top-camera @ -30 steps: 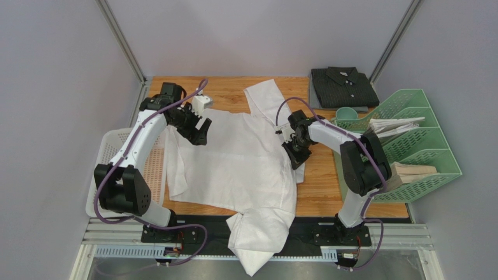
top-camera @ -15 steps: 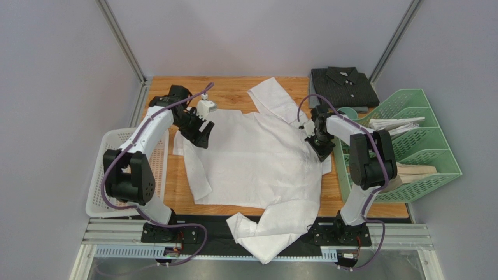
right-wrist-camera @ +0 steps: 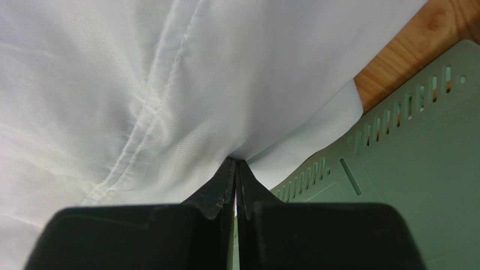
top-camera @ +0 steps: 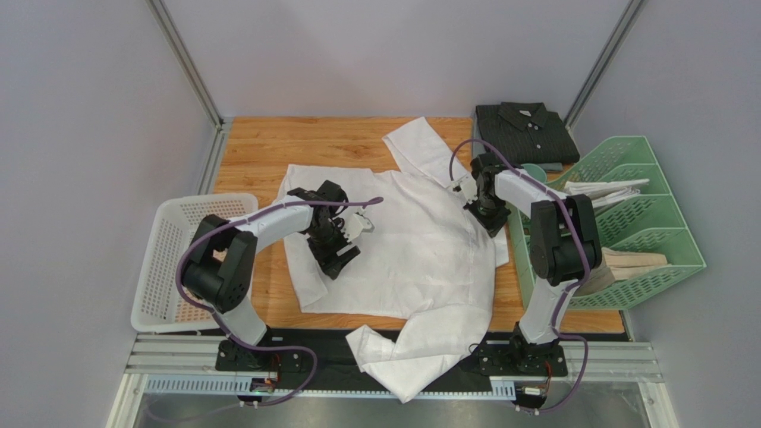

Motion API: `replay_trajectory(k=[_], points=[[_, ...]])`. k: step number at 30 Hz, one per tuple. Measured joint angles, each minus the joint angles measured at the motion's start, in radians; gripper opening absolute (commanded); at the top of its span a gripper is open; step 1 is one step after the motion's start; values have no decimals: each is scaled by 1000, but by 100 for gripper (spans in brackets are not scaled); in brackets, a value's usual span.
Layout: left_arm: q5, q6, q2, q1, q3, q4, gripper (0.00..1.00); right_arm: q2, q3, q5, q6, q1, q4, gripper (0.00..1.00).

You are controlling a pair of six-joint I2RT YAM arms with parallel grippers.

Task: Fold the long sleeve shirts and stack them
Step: Fold the shirt

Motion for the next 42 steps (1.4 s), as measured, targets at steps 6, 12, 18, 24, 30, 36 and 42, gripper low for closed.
replay_trajectory(k=[6, 12, 18, 24, 30, 36, 42], points=[[-104, 28, -31, -8, -91, 59, 80, 25, -7, 9, -4, -1, 6, 4], [-259, 92, -148, 6, -235, 52, 80, 27, -8, 11, -15, -13, 11, 4], [-389, 183, -296, 106, -299, -66, 81, 31, -8, 37, -34, -34, 19, 4], [-452, 257, -360, 133, -235, -177, 82, 26, -8, 24, -47, -35, 15, 8], [-301, 214, -321, 134, 52, -220, 82, -17, 6, -70, -48, -31, -55, 16], [-154, 125, -156, 134, 187, -161, 82, -95, 101, -168, -31, -20, -126, 17], [-100, 82, 24, 142, 198, -94, 78, -97, 154, -255, 6, -16, -135, 17]])
